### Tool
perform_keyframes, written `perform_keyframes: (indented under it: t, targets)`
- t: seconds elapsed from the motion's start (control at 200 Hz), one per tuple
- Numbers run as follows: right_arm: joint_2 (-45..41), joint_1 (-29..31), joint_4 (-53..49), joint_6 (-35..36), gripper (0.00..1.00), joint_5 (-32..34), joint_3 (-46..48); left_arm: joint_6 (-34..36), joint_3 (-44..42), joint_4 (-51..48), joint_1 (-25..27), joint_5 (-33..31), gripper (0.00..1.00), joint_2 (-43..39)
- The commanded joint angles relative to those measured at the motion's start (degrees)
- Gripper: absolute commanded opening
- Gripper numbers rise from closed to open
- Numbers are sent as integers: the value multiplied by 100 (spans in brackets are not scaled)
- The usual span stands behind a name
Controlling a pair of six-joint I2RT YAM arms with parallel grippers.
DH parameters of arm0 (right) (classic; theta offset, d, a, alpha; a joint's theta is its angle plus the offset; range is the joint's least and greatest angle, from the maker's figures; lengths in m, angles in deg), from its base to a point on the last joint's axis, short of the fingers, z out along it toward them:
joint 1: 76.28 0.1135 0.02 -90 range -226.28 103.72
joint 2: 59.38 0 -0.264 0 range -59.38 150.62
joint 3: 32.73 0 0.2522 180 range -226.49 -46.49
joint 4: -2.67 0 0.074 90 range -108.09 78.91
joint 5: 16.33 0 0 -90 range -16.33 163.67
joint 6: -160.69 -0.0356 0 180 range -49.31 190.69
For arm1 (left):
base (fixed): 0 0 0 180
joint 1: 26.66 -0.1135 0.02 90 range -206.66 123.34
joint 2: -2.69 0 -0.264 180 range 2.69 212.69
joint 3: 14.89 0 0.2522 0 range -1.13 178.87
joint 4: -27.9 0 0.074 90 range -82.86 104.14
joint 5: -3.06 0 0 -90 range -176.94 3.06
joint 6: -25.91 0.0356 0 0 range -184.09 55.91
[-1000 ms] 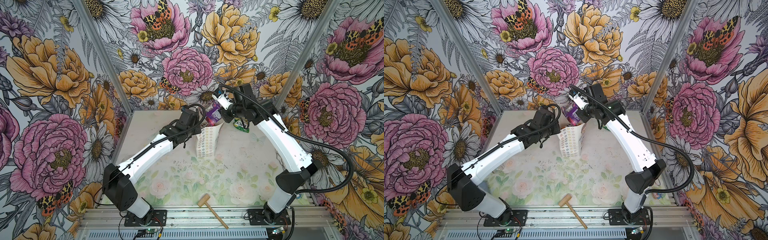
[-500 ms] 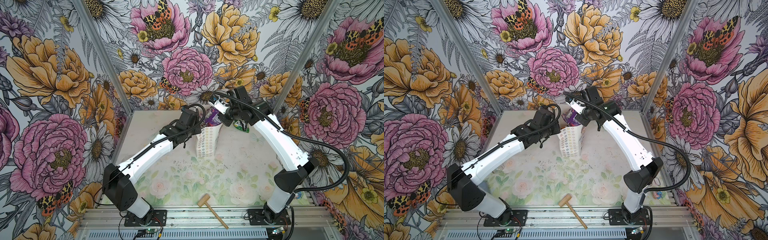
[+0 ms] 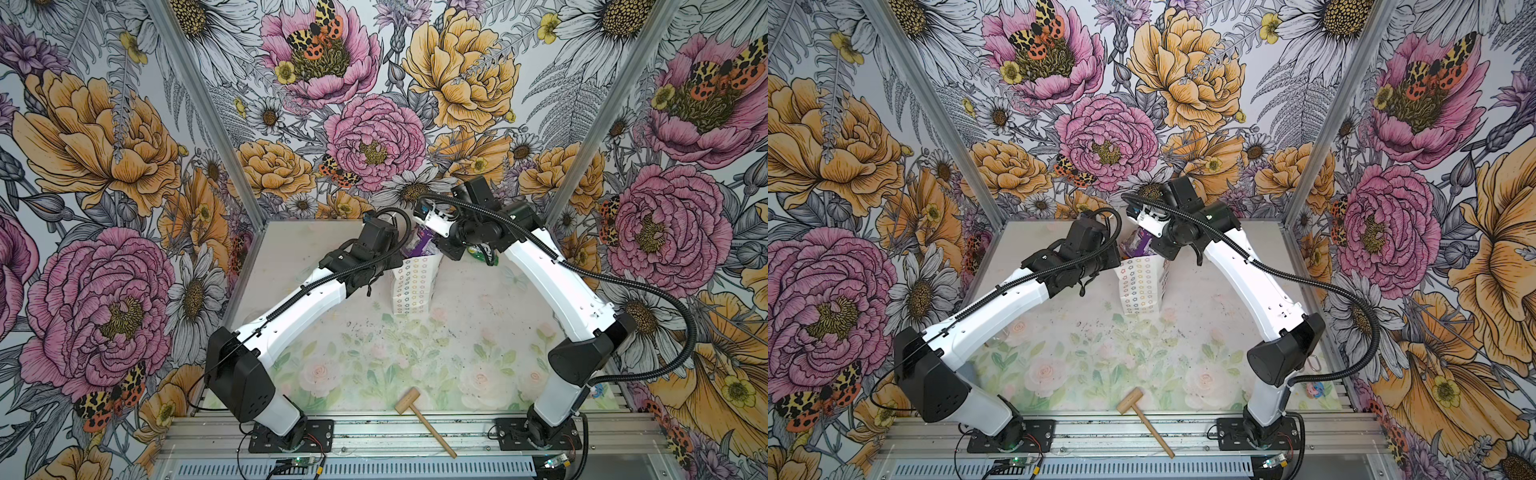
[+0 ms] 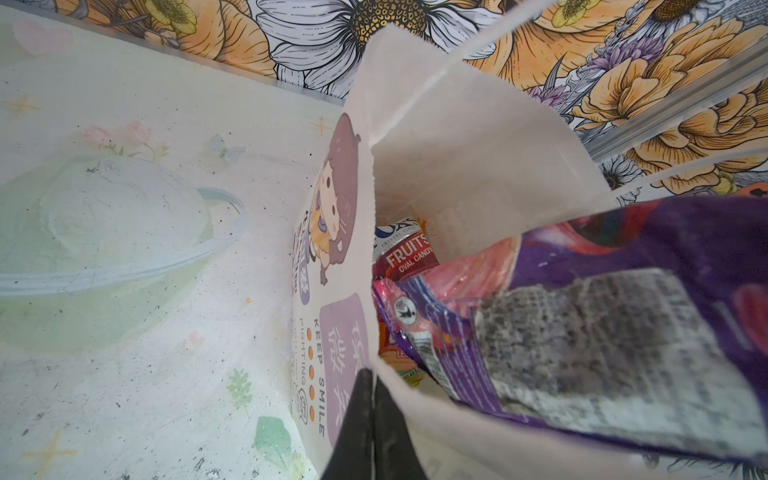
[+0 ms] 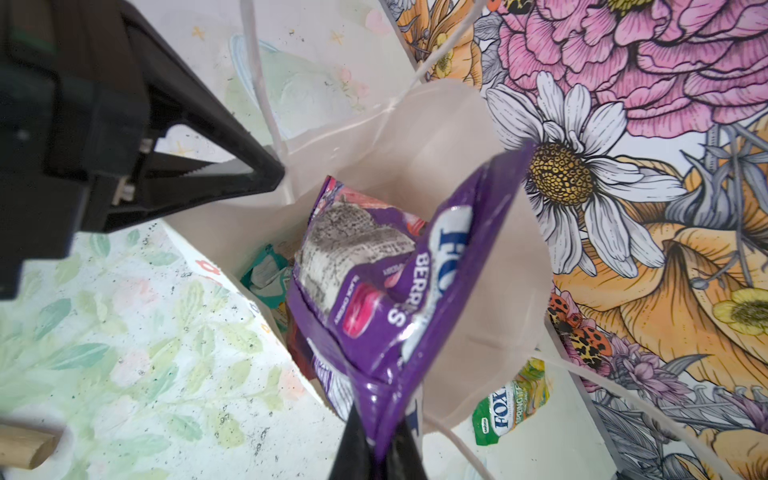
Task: Place the snacks into the paper bag
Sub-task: 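Lower the purple packet into the bag with the right gripper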
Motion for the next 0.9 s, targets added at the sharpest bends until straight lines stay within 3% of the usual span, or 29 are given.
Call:
perform_keyframes:
  t: [0.0, 0.41, 0.896]
  targets:
    - [-231, 40, -223, 169, 0, -517, 2, -18, 70, 165, -22, 102, 0, -96]
    - [-346, 48, -959, 399, 0, -894, 28, -18, 56, 165, -82, 102, 0, -95]
    - [-21, 127, -859, 370, 0, -903, -58, -44, 34, 165, -84, 102, 0, -87]
